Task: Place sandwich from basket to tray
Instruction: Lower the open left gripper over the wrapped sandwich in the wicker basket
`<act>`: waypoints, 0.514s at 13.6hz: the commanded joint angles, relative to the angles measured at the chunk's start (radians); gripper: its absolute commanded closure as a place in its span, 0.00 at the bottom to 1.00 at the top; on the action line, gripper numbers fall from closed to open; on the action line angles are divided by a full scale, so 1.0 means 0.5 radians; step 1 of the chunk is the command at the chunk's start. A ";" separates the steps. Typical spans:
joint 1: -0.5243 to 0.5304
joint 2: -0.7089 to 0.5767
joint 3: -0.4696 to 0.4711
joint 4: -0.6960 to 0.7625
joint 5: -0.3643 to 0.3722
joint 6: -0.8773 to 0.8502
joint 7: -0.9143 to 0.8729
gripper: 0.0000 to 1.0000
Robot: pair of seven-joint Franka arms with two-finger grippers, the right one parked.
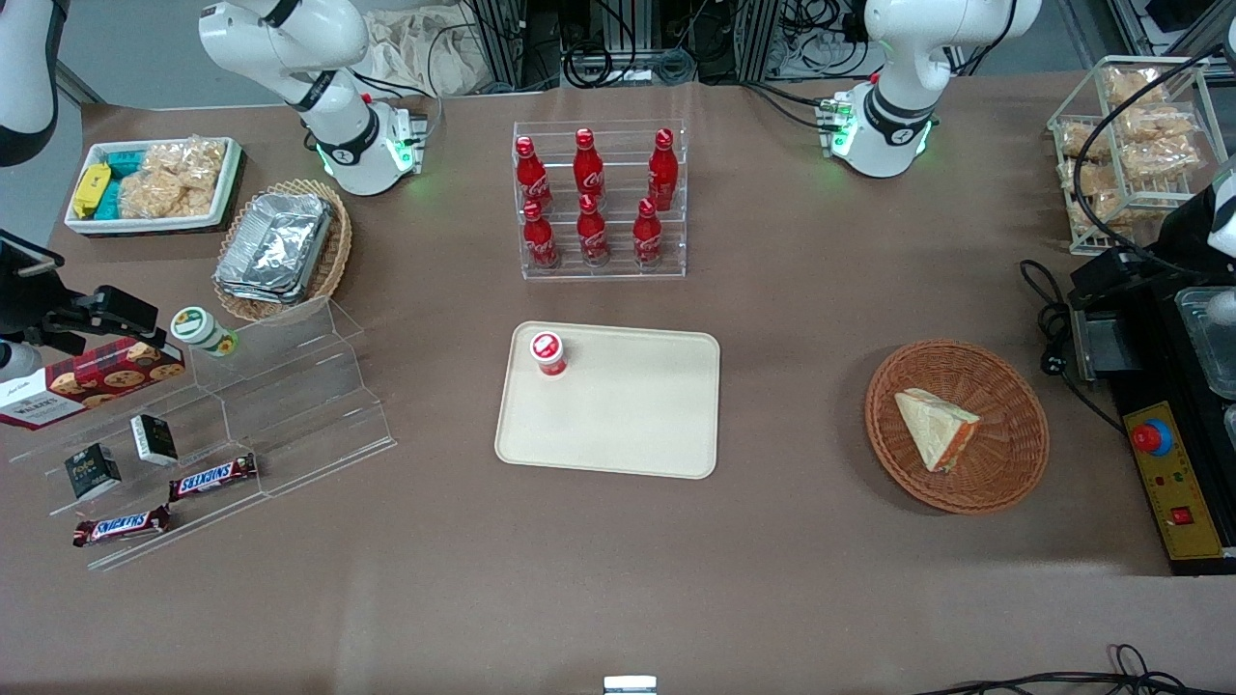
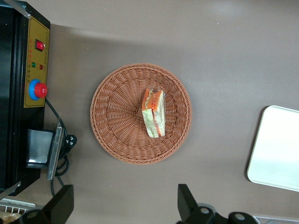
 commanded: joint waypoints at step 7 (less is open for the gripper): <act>-0.020 0.085 0.023 0.023 -0.028 -0.080 -0.019 0.00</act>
